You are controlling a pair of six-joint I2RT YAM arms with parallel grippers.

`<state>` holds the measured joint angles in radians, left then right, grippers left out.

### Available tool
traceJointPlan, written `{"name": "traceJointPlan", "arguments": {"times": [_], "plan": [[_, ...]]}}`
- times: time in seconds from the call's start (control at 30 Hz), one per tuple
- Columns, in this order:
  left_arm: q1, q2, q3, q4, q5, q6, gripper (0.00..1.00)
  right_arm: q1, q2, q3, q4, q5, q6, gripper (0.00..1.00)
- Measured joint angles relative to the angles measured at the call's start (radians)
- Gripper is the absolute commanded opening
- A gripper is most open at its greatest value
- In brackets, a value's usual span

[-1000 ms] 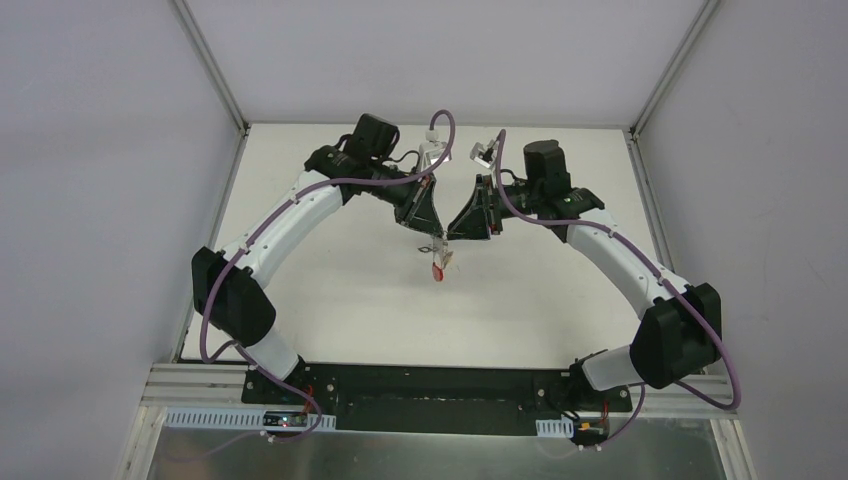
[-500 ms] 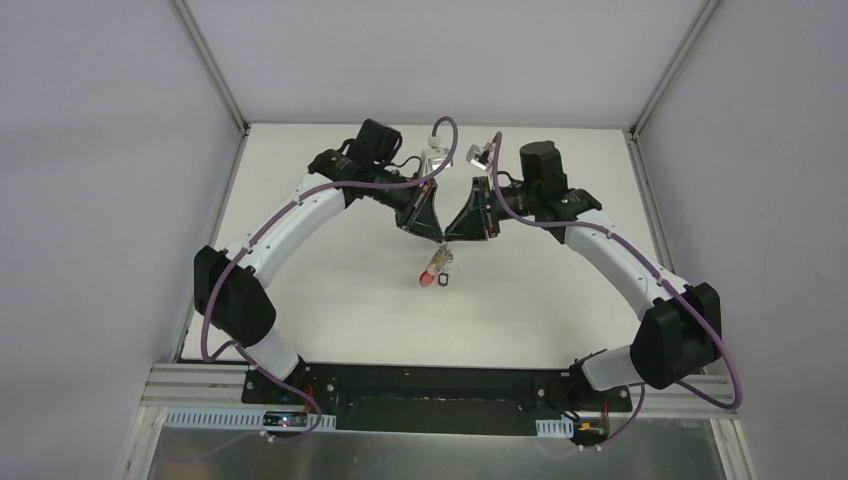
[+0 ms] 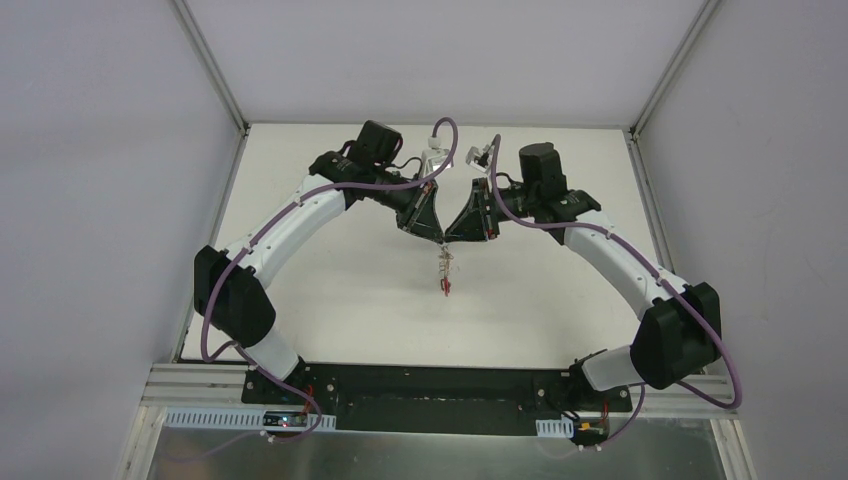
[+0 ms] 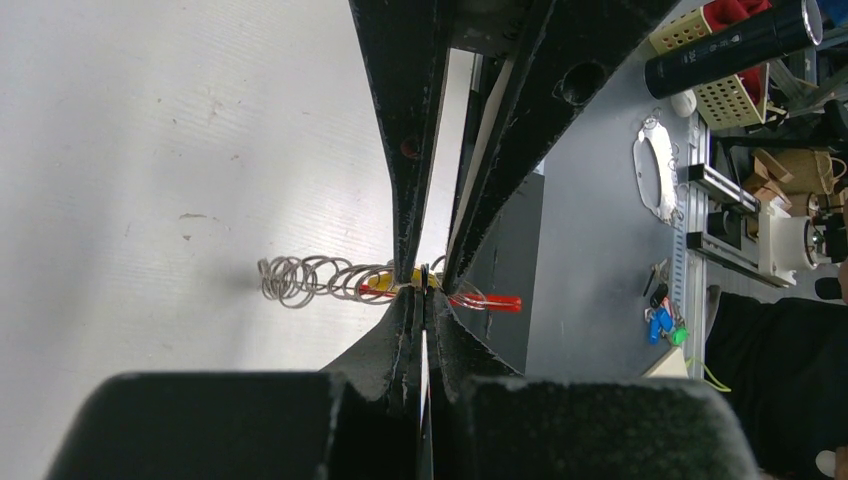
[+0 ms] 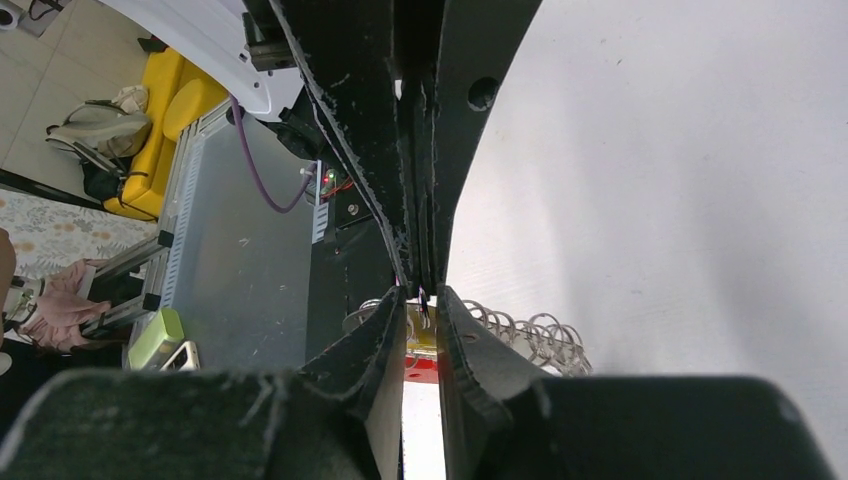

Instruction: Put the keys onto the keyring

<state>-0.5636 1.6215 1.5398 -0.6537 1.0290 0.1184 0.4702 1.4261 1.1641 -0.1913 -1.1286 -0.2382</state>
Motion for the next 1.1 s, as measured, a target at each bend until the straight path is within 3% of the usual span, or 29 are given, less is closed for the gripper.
{"name": "traceJointPlan", "arguments": {"times": [0.23, 0.5, 1.1], "plan": [[0.000, -0.005, -0.009, 0.006, 0.001, 0.000, 0.00, 0.000, -0.005, -0.005, -0.001, 0.007, -0.022, 0.16], [0.000, -0.008, -0.014, 0.015, 0.003, -0.005, 0.00, 0.000, -0.008, -0.011, 0.002, 0.006, -0.020, 0.00], [0.002, -0.033, -0.055, 0.084, 0.008, -0.090, 0.00, -0.004, -0.029, -0.045, 0.063, -0.001, 0.017, 0.00]]}}
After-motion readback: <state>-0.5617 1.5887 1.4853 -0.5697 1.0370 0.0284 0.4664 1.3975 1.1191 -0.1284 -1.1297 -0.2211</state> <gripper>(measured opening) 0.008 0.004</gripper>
